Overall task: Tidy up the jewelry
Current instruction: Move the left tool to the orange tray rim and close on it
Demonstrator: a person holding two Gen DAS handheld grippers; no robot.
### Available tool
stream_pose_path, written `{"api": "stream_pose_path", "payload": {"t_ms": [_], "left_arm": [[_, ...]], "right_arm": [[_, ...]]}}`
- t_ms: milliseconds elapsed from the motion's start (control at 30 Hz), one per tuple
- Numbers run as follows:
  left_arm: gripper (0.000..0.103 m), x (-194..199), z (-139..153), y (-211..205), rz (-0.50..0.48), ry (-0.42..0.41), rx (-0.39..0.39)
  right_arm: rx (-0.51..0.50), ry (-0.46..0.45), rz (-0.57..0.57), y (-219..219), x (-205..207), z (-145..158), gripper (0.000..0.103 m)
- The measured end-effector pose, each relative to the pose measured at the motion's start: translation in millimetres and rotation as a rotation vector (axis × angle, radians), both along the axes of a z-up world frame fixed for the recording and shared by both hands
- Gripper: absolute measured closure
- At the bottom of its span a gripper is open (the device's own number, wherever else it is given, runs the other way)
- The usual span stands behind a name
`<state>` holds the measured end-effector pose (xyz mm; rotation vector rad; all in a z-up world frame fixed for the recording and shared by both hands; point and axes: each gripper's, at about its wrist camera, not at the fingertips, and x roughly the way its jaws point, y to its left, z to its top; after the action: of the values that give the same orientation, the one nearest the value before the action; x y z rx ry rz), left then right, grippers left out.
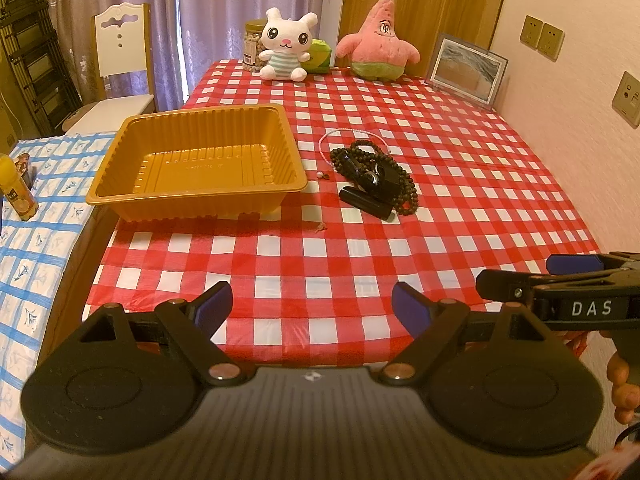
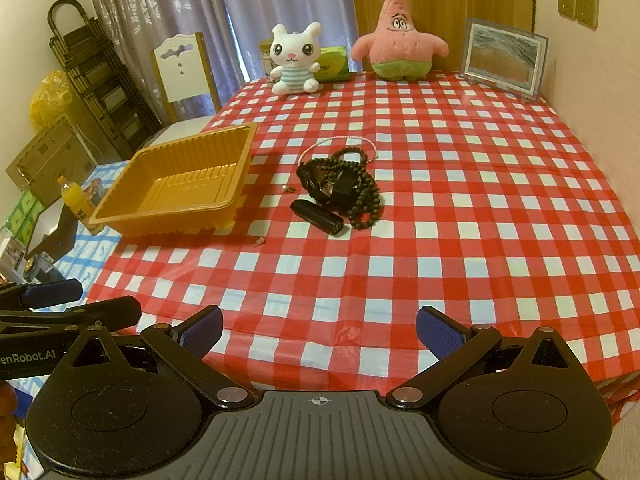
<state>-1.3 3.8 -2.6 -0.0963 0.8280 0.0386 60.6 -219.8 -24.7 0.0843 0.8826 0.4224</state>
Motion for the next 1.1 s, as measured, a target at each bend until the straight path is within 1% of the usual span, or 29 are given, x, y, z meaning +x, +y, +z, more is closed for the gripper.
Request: {"api": "stream_pose_path", "payload": {"t_ms": [200,233,367,467,667,800,967,1100], "left_arm": [[0.017,-1,-3,2,-0.002,0.01,-0.014],[0.017,4,-5,14,0.002,0.014,-0.017],[0.017,11,-13,27,0.027,0.034,-0.032],[0.017,12,-16,43,0.078,0.029,-0.051],[0.018,14,-26,94,0.235,-0.017,-0.104],[0.018,20,-32,120,0.313,-0.042,-0.078],[0.019,37,-42,154,0.399,-0.064,-0.069],[0.02,48,-49,173,0.447,-0.136,-0.055]], "right_arm": [[0.0,0.0,0.0,2,0,0,0.001],[0.001,-0.002,-0.001,3,0,0,0.001],[0.004,-0.014,-0.013,9,4,-4,0.001],[0.014,-0.012,-0.028,11,15,-11,0.001],[0.038,-0.026,-0.029,19,35,-23,0.001],[0.034,-0.017,-0.029,29,51,-32,0.001],[0.032,0.007,-0.05,41,77,-44,0.001],[0.018,0.019,-0.073,52,98,-51,0.001]]}}
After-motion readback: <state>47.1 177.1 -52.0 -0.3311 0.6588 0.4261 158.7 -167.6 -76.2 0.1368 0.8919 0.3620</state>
